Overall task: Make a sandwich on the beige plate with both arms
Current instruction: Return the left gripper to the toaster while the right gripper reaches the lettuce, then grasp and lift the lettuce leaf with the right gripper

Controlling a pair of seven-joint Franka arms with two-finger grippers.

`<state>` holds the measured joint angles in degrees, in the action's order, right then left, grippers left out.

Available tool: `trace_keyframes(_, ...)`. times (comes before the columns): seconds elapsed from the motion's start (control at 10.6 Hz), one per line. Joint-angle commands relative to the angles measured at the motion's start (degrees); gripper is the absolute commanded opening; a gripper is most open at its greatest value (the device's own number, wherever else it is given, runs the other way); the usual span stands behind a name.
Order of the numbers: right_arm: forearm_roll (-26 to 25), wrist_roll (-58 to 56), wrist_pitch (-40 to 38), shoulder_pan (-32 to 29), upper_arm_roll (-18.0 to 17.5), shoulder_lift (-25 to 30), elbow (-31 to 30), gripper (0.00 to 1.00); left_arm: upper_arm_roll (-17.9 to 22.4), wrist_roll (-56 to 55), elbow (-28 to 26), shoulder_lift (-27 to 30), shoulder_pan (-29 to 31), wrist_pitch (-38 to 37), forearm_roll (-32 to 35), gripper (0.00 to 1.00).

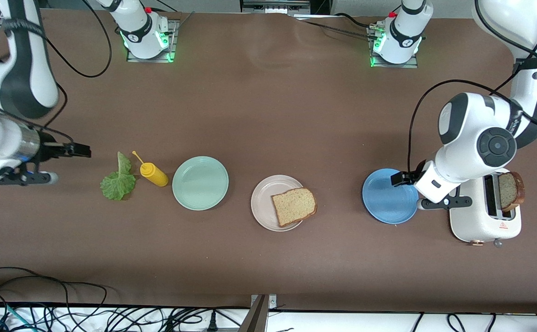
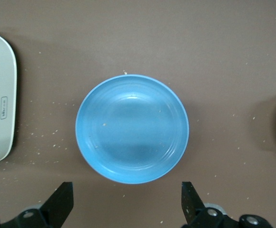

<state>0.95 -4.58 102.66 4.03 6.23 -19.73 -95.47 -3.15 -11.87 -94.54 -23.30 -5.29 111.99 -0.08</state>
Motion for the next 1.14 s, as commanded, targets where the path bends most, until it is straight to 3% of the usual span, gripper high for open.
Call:
trace_keyframes(0.0,0.55,0.62,6.01,1.50,0.01,-3.02,-3.81,1.00,-0.19,4.64,-1.17,3.51,0.81,-4.48,1.49,1.00)
trace_keyframes(0.38,0.46,0.53,20.53,1.51,0.01,-5.56,-15.16,1.00,1.74,12.37,-1.35,8.08,0.98,-9.67,1.84,1.00)
trace_keyframes(0.66,0.46,0.36,22.49,1.51,0.01,-8.47,-16.15,1.00,2.88,13.36,-0.74,9.85,0.98,-12.76,1.58,1.00)
trace_keyframes(0.76,0.46,-0.16,23.10,1.34,0.01,-9.26,-16.15,0.95,3.06,13.62,-0.82,9.68,0.98,-12.76,1.93,1.00)
trace_keyframes(0.85,0.46,-0.17,23.02,1.33,0.01,-9.79,-16.15,0.84,3.58,13.63,-0.82,9.59,1.07,-12.50,3.06,1.00)
trace_keyframes(1.04,0.46,0.18,22.85,1.42,0.01,-11.20,-15.80,0.45,3.94,14.41,-0.65,9.50,1.07,-12.41,9.03,1.00)
